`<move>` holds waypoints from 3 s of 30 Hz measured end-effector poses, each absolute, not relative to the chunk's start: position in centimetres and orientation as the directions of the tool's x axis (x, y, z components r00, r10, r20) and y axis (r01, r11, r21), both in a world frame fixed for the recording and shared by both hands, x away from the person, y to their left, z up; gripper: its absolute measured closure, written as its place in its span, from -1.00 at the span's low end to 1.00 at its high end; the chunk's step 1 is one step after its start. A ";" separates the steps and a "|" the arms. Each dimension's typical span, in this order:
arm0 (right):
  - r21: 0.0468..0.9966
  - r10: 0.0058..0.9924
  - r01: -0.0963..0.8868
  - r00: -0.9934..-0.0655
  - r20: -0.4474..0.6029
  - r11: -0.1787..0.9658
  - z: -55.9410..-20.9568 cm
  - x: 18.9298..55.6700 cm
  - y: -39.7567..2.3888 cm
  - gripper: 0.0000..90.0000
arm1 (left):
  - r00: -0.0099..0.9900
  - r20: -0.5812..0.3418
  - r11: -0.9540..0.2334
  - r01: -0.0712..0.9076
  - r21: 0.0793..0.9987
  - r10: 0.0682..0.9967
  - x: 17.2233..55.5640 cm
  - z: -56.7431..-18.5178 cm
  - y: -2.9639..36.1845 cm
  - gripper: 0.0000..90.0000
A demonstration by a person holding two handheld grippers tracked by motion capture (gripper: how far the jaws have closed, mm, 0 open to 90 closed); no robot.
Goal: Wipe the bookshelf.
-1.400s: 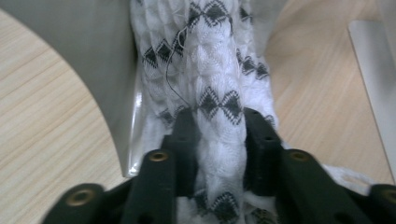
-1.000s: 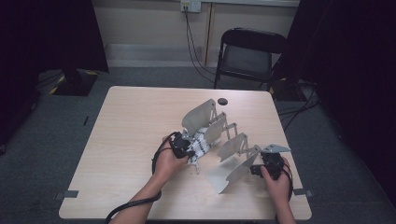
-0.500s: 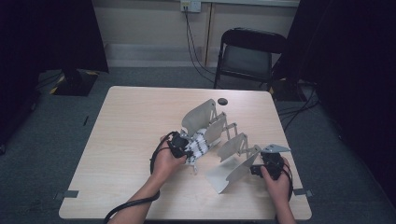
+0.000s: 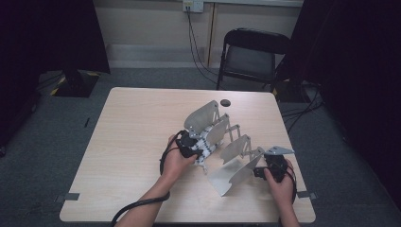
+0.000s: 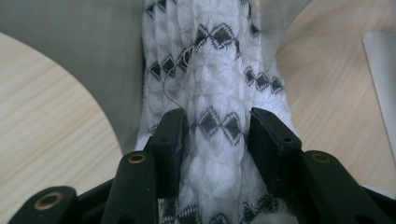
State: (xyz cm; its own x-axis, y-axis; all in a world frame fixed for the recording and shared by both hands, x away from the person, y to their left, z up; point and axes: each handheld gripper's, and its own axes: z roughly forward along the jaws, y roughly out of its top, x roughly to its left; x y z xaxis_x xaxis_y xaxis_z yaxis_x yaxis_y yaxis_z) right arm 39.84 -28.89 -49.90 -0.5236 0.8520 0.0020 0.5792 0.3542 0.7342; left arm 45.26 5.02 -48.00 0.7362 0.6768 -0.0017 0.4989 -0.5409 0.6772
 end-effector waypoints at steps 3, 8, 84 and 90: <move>0.734 0.852 0.579 -0.524 0.002 0.354 -49.9 39.8 -28.9 -0.67 | 0.747 -0.036 -0.529 0.504 0.683 0.664 45.3 -48.1 5.2 0.53; 0.734 0.852 0.579 -0.524 0.002 0.354 -49.9 39.8 -28.9 -0.66 | 0.761 -0.020 -0.573 0.505 0.645 0.648 45.2 -47.3 5.1 0.77; 0.734 0.854 0.581 -0.520 0.003 0.352 -49.9 39.8 -28.9 -0.67 | 0.658 -0.076 -0.450 0.591 0.669 0.749 44.3 -42.1 9.5 0.80; 0.734 0.854 0.581 -0.520 0.002 0.352 -49.9 39.8 -28.9 -0.67 | 0.667 -0.060 -0.442 0.556 0.704 0.743 44.2 -39.2 9.1 0.80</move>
State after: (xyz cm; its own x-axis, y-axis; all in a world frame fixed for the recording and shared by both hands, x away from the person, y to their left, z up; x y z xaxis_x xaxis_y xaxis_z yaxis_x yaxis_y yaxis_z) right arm 39.80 -28.86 -49.90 -0.5205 0.8539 0.0019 0.5808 0.3524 0.7338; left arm 44.21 9.08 -39.17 0.6666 0.7430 -0.0604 0.5562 -0.4418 0.7039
